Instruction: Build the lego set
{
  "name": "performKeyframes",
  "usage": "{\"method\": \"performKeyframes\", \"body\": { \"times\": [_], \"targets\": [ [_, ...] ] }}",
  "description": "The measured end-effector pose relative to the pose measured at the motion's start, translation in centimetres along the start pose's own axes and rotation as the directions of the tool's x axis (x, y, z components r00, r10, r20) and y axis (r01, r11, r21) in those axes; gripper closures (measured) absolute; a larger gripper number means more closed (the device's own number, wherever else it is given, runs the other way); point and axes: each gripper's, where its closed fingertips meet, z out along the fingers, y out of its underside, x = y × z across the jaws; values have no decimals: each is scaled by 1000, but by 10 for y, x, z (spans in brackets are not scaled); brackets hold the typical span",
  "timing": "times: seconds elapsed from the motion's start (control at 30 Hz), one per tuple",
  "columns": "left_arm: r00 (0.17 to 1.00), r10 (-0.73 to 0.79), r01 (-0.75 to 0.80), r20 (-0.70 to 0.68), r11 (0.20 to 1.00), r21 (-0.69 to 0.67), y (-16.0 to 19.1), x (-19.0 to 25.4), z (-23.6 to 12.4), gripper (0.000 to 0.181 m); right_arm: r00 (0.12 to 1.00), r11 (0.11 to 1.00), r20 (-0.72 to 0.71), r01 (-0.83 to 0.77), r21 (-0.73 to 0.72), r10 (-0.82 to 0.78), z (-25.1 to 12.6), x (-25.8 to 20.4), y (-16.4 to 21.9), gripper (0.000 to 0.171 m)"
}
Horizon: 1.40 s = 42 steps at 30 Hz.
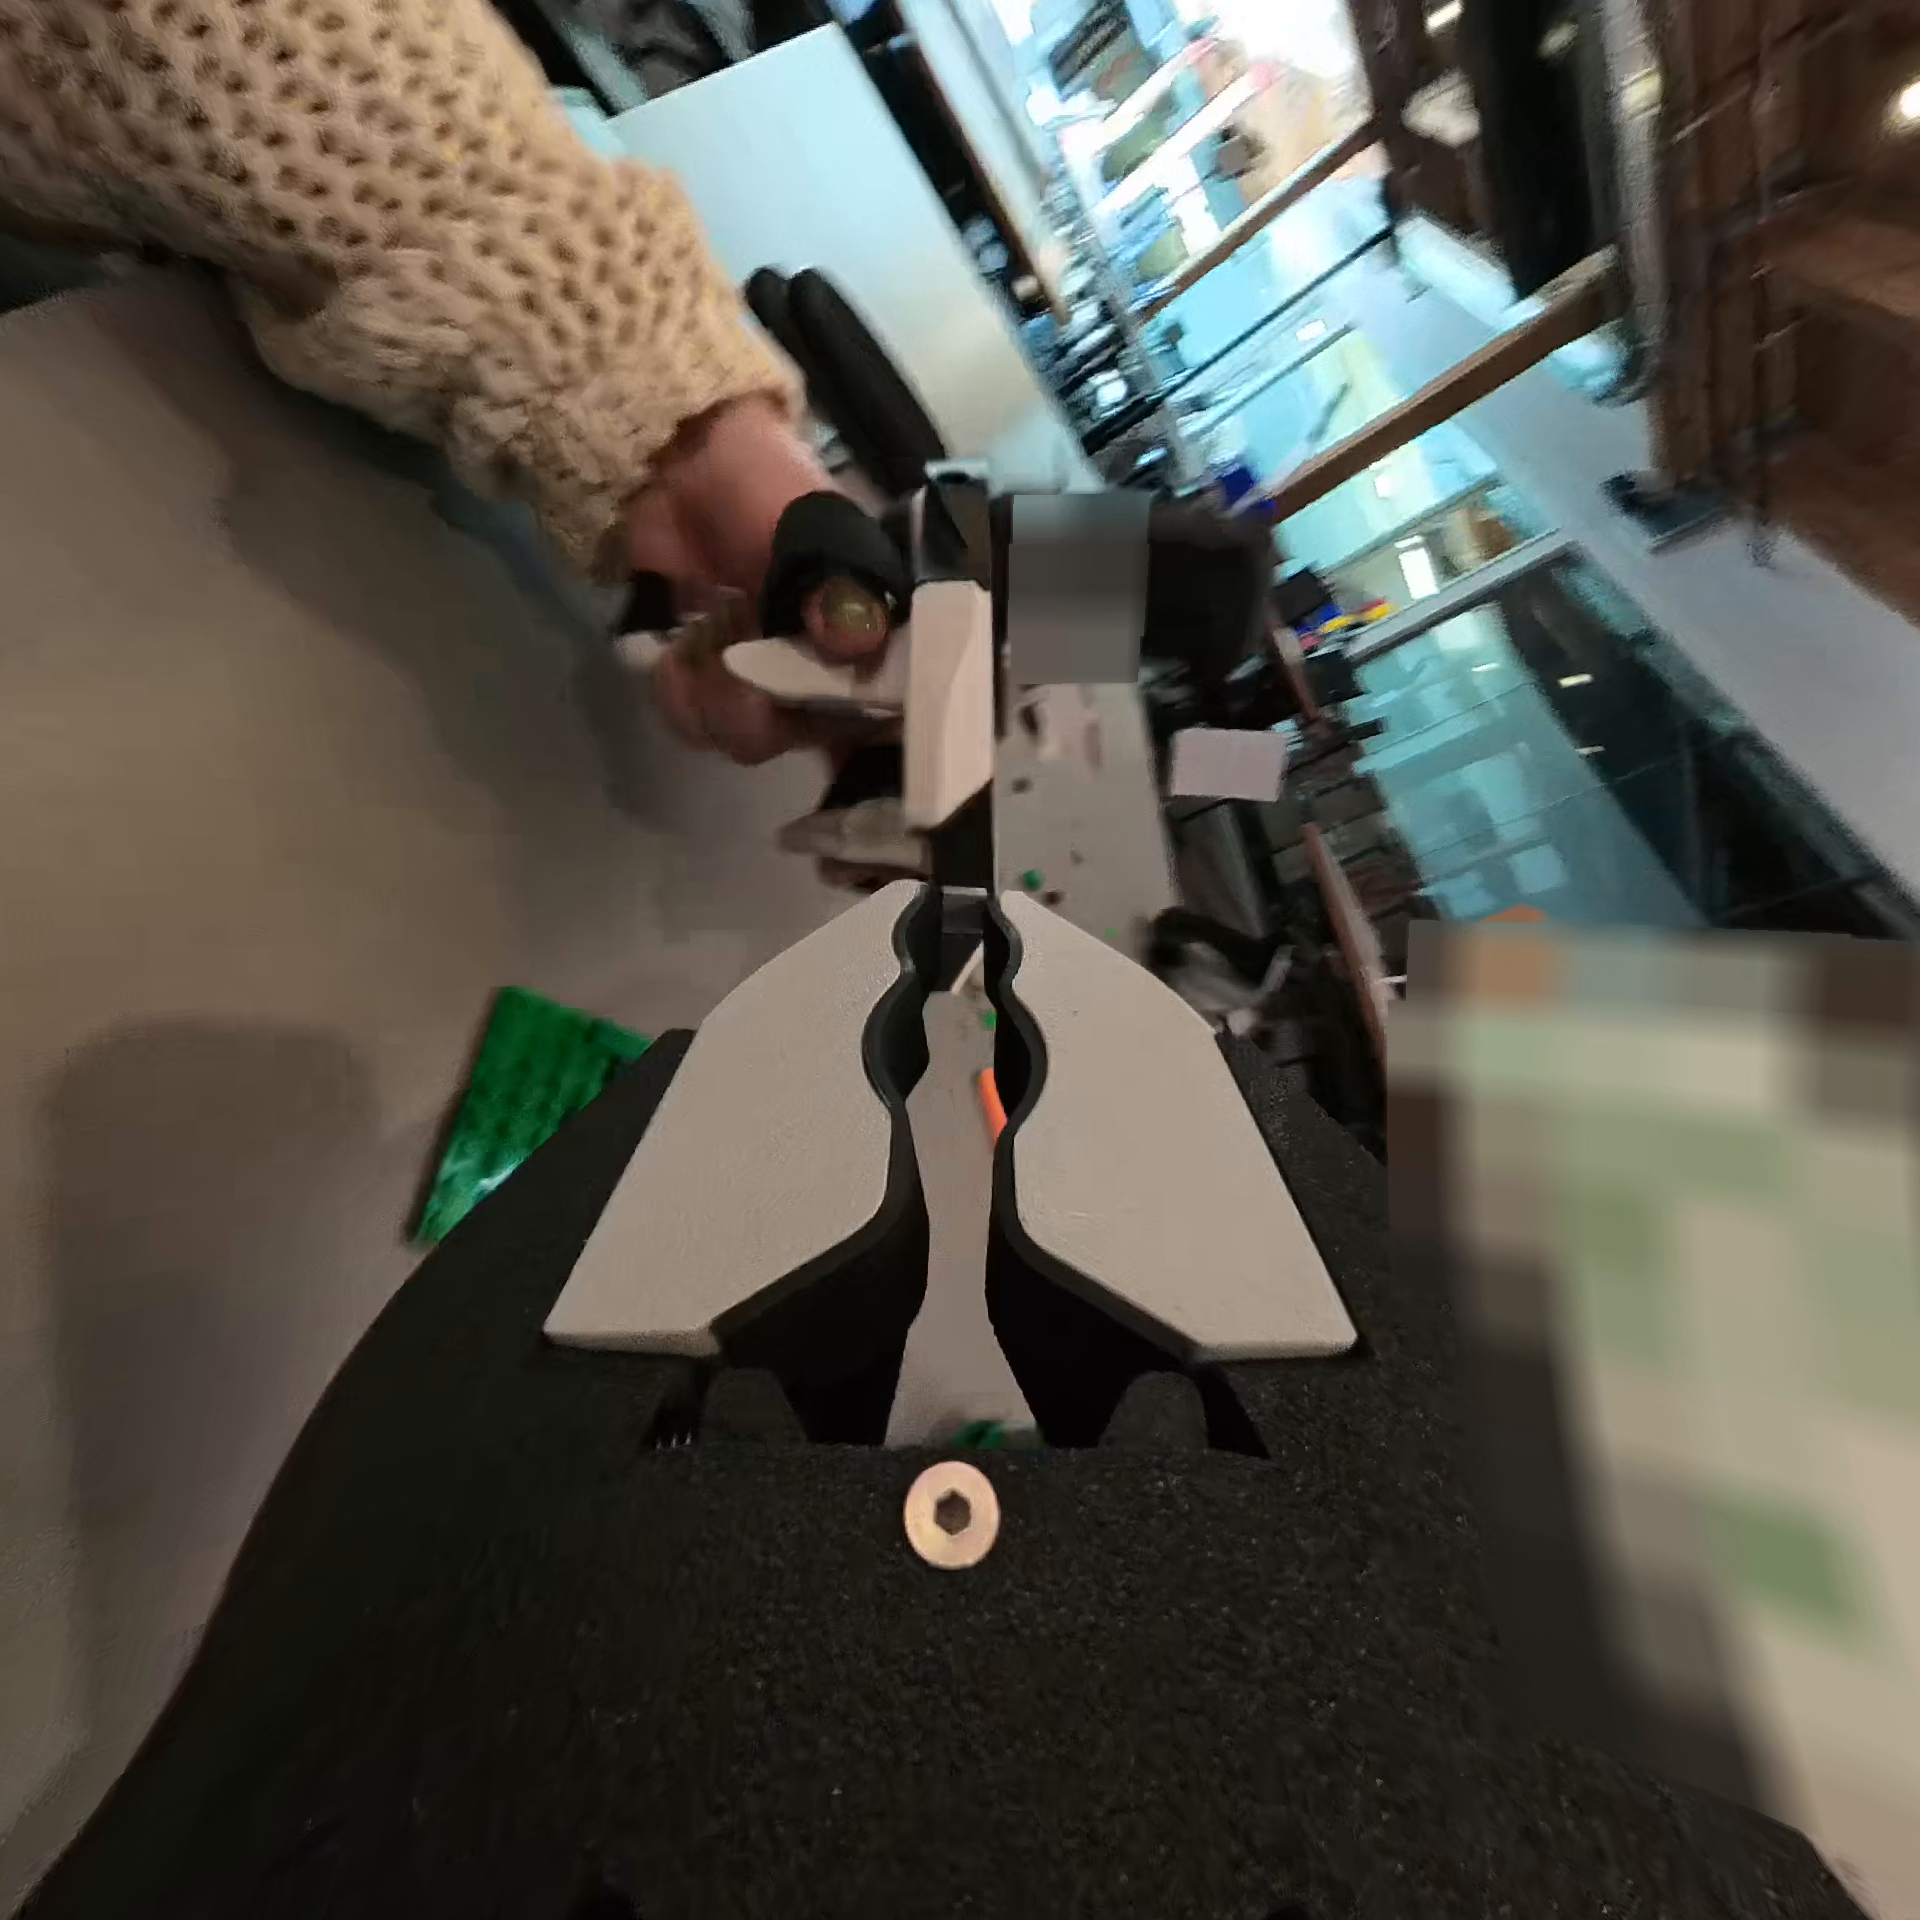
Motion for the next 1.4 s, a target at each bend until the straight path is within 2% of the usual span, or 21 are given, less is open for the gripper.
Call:
{"method": "performKeyframes", "body": {
  "times": [0.03, 0.07, 0.13, 0.23, 0.3, 0.43, 0.63, 0.8, 0.9, 1.03, 1.27, 1.4],
  "targets": [
    [982, 116, -99, 151, 988, -115, 14, -19, -5, 133, 997, 999, 74, -25, -22, 27, -1, -8, 7, 164],
    [933, 246, -180, 262, 951, -252, 28, -34, -11, 127, 986, 997, 154, -56, -56, 64, -2, -16, 14, 164],
    [856, 416, -241, 306, 846, -476, 51, -45, -16, 125, 956, 989, 269, -92, -118, 121, -4, -30, 26, 164],
    [864, 427, -177, 267, 753, -633, 77, -43, -13, 126, 911, 974, 371, -115, -197, 182, -8, -45, 39, 164],
    [884, 391, -121, 256, 721, -682, 89, -42, -15, 130, 885, 963, 415, -118, -242, 213, -11, -53, 45, 164],
    [937, 259, -36, 235, 740, -672, 98, -30, -12, 136, 850, 949, 463, -122, -290, 251, -16, -63, 52, 164],
    [923, 299, -21, 243, 670, -742, 112, -30, -5, 134, 795, 918, 511, -139, -372, 328, -17, -76, 60, 163],
    [942, 274, -67, 194, 721, -690, 111, -27, 21, 123, 771, 901, 527, -136, -413, 358, -17, -84, 68, 163],
    [950, 274, -107, 150, 737, -668, 112, -19, 23, 128, 776, 888, 526, -93, -450, 348, -19, -87, 75, 163],
    [906, 359, -151, 223, 769, -622, 96, -34, 5, 137, 768, 895, 555, -52, -443, 320, -11, -96, 74, 164],
    [830, 484, -255, 277, 771, -583, 89, -51, -4, 131, 756, 908, 596, 5, -418, 271, 2, -100, 65, 164],
    [810, 473, -161, 347, 749, -643, 96, -60, -12, 129, 756, 906, 594, 4, -424, 275, 2, -98, 66, 163]
  ]
}}
